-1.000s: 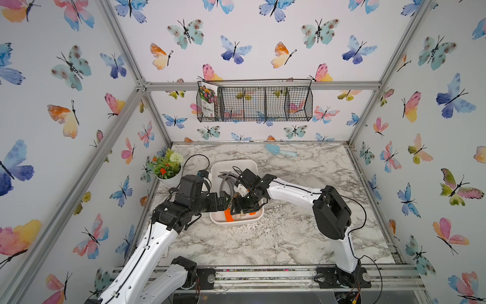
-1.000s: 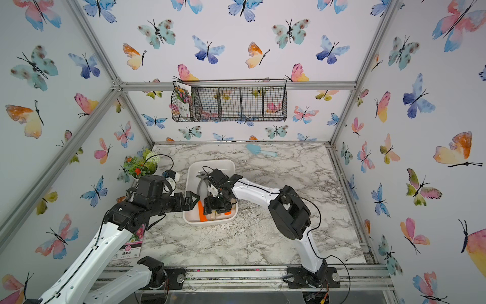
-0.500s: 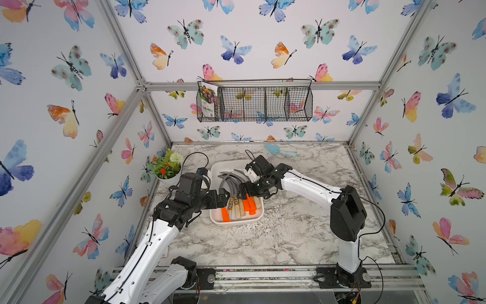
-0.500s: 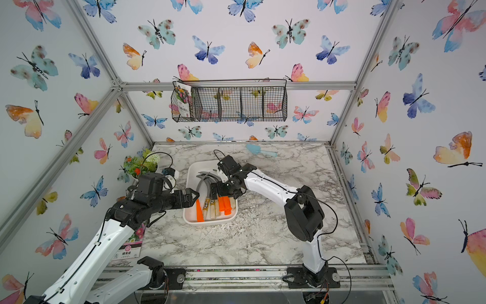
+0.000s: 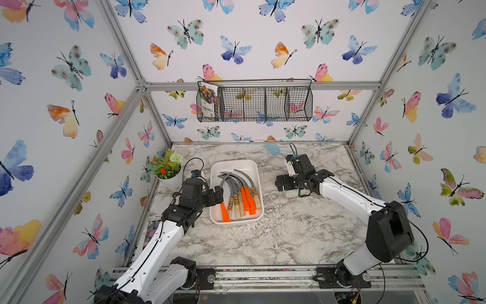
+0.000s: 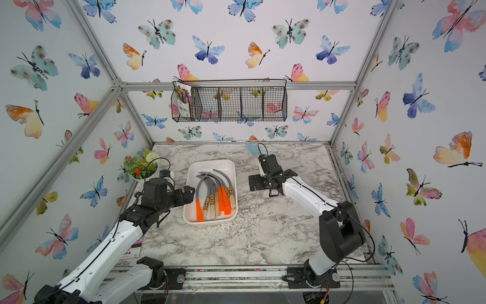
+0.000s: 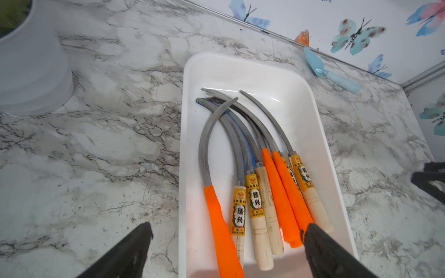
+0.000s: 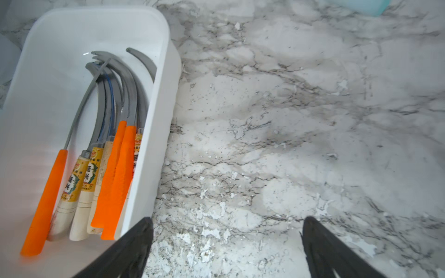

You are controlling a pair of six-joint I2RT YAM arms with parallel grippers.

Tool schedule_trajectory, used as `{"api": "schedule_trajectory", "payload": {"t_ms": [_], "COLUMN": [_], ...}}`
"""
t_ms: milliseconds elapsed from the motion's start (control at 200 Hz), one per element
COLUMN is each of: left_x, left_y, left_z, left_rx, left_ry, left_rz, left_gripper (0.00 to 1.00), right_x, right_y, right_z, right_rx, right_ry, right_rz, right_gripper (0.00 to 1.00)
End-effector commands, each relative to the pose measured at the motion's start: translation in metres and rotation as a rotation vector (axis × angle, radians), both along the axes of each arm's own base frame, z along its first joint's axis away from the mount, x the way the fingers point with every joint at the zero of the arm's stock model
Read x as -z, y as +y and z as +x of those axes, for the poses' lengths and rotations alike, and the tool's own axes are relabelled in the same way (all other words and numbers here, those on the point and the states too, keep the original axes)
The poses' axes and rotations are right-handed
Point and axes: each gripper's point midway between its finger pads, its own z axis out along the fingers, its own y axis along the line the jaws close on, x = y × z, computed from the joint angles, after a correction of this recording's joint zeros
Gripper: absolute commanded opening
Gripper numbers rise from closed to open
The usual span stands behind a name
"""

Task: Put small sickles into storage boxes
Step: Reset both arms

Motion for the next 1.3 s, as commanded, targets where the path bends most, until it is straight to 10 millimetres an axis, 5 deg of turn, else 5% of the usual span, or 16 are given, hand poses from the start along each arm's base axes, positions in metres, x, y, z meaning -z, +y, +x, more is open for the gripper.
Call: {"api": "schedule_trajectory", "payload": {"t_ms": [0,75,295,671,951,1116,1186,1296], "left_x": [-0.013,-0.005,0.025,0.039,0.035,0.041,0.033,0.047], "left_y": [0.023,0.034,0.067,0.128,0.119,0.113,0.099,0.097], "left_z": [0.020,0.022,0.018,0.032,0.047,0.058,0.054,0.052], "left_rx": [-0.121,-0.159,-0.260,-0.385,-0.282,-0.225,-0.164,-0.168], "left_ry": [-0.150,-0.180,-0.223,-0.285,-0.418,-0.424,-0.513,-0.508], "left_rz": [0.027,0.057,0.118,0.184,0.263,0.262,0.229,0.240], "left_gripper": [0.98,0.99,0.98,0.98,0.98,0.98,0.98,0.98], "right_x": [-0.034,-0.037,0.008,0.045,0.037,0.035,0.035,0.036], "right_y": [-0.035,-0.063,-0.128,-0.167,-0.182,-0.198,-0.198,-0.195], "right_z": [0.027,0.030,0.029,0.027,0.038,0.026,0.023,0.015], "right_rx": [0.061,0.118,0.267,0.321,0.394,0.439,0.426,0.397], "right_ry": [-0.259,-0.341,-0.385,-0.500,-0.589,-0.668,-0.679,-0.724], "right_rz": [0.001,-0.028,-0.145,-0.229,-0.201,-0.134,-0.116,-0.095], "right_gripper": [0.98,0.98,0.98,0.98,0.98,0.98,0.98,0.98]}}
